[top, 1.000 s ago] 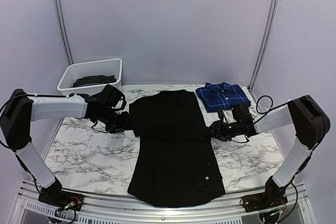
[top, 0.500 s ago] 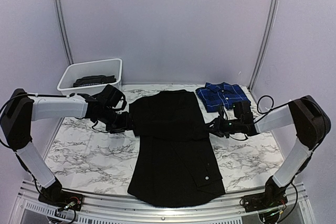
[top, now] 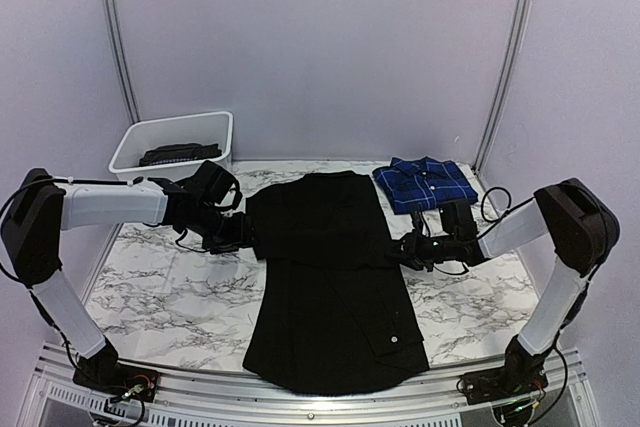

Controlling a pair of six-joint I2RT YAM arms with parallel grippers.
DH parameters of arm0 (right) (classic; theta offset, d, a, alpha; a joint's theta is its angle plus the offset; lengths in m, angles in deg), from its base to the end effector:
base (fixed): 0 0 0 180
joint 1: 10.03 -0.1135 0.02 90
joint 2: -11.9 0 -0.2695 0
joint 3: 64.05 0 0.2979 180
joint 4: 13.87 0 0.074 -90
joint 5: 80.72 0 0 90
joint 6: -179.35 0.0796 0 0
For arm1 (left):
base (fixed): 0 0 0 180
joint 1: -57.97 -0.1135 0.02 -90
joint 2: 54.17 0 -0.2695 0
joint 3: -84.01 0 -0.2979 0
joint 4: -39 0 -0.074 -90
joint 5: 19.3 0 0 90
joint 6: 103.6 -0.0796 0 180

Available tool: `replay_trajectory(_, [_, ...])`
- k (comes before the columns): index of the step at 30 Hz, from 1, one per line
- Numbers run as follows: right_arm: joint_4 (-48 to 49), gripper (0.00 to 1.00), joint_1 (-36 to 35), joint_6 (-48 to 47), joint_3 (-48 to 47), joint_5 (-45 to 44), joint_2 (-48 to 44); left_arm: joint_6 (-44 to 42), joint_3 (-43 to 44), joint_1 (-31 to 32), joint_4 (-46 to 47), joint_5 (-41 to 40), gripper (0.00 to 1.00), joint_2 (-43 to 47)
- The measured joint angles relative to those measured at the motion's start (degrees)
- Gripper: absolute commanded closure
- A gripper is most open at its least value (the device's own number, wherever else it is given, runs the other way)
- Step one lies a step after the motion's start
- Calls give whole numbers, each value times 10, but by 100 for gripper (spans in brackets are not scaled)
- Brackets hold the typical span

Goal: Fold and stack the long sleeve shirts
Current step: Fold the 1/3-folded shirt at the center of the board.

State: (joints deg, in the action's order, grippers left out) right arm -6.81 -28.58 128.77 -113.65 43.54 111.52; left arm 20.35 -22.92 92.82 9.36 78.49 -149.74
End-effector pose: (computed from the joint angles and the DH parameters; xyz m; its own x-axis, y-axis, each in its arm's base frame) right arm 0.3259 0.1566 0.0557 -0.9141 0.2468 -0.3217 -0.0946 0.6417 0.7611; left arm 0.3346 -0.2461 0.1470 -0.8918 -0.0533 -0.4493 0.1644 0.8870 -0.4315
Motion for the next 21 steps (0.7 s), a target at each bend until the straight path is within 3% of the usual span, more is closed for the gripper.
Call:
replay_trajectory(9, [26, 100, -5, 16, 0, 3, 14, 4, -19, 1, 6, 7, 37, 5])
replay_trajectory(18, [49, 100, -6, 37, 0, 16, -2, 34, -103, 28, 7, 9, 36, 46])
replay_trajectory(21, [48, 100, -6, 39, -6, 17, -24, 57, -135, 68, 9, 8, 38, 63])
